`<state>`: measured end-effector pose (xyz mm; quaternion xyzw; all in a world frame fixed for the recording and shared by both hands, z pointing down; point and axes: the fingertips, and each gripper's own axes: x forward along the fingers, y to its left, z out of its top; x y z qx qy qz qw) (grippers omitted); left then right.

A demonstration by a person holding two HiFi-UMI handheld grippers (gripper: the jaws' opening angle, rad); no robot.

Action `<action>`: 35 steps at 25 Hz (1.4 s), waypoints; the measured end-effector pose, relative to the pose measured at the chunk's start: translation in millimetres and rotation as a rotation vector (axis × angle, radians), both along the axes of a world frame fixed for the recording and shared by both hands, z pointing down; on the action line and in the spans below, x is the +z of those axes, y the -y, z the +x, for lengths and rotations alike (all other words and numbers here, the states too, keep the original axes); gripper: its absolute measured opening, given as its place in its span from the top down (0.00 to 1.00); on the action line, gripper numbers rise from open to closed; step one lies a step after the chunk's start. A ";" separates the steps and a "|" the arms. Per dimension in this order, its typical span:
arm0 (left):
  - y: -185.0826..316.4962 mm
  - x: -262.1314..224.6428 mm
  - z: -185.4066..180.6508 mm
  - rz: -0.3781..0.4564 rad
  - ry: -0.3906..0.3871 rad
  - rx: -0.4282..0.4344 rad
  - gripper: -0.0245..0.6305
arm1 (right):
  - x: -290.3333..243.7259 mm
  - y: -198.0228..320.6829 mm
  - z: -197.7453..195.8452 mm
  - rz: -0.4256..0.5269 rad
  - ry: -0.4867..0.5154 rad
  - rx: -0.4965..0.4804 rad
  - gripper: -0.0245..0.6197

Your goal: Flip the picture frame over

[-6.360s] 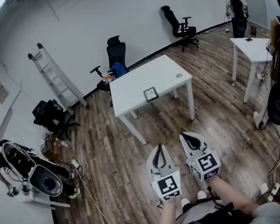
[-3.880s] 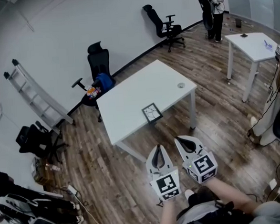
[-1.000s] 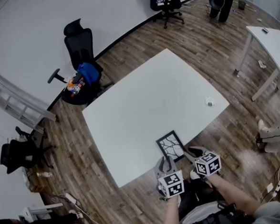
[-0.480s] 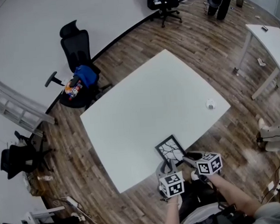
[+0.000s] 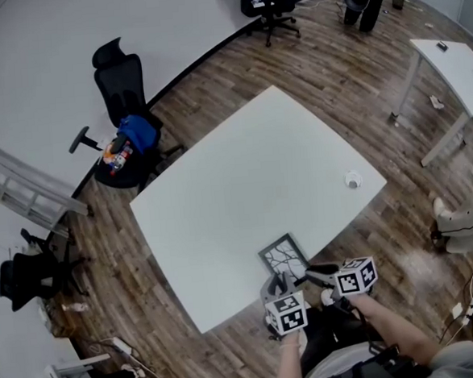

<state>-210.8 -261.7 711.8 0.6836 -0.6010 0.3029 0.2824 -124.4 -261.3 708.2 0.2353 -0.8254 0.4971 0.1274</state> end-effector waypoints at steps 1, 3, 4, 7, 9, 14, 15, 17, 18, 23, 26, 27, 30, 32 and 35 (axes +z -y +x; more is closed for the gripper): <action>0.1 -0.1 0.0 0.001 -0.002 -0.001 0.85 | -4.4 1.3 0.5 0.006 0.013 0.006 0.78; 0.9 -0.9 0.8 -0.003 -0.014 -0.001 0.85 | -14.8 4.5 0.4 0.024 0.030 0.011 0.80; 1.9 -1.9 1.1 -0.004 -0.022 -0.002 0.85 | -19.8 6.2 -0.4 0.035 0.030 0.008 0.81; 5.1 -8.6 0.8 0.007 -0.028 -0.010 0.85 | -30.8 10.0 -4.3 0.066 0.011 -0.005 0.82; 6.9 -16.1 3.4 0.022 -0.032 -0.011 0.85 | -37.5 11.5 -4.7 0.098 -0.007 -0.010 0.82; 15.8 -48.4 16.7 0.072 -0.221 -0.039 0.85 | -59.7 12.2 -11.1 0.213 -0.056 -0.035 0.84; 17.4 -54.8 21.0 0.072 -0.272 -0.043 0.85 | -64.0 11.5 -12.6 0.246 -0.070 -0.048 0.84; 18.7 -66.3 26.7 0.060 -0.357 -0.055 0.83 | -72.9 9.3 -17.5 0.306 -0.091 -0.070 0.84; 18.7 -70.8 27.6 0.051 -0.389 -0.063 0.81 | -76.9 8.0 -20.4 0.334 -0.098 -0.077 0.84; 17.7 -81.8 26.5 0.015 -0.385 -0.069 0.75 | -85.6 2.5 -22.9 0.440 -0.145 -0.072 0.85; 18.3 -86.3 24.7 0.021 -0.342 -0.081 0.72 | -90.4 1.3 -22.3 0.521 -0.179 -0.060 0.85; 19.2 -88.6 23.7 0.026 -0.347 -0.092 0.72 | -92.9 1.9 -22.8 0.549 -0.189 -0.052 0.85; 21.7 -93.0 20.5 0.018 -0.398 -0.126 0.72 | -102.4 0.9 -28.3 0.633 -0.225 -0.055 0.85; 23.6 -93.1 20.9 0.006 -0.421 -0.131 0.72 | -107.8 -2.9 -33.2 0.680 -0.251 -0.070 0.85; 24.5 -94.9 17.5 0.000 -0.422 -0.147 0.72 | -108.5 -11.7 -38.3 0.774 -0.318 -0.121 0.85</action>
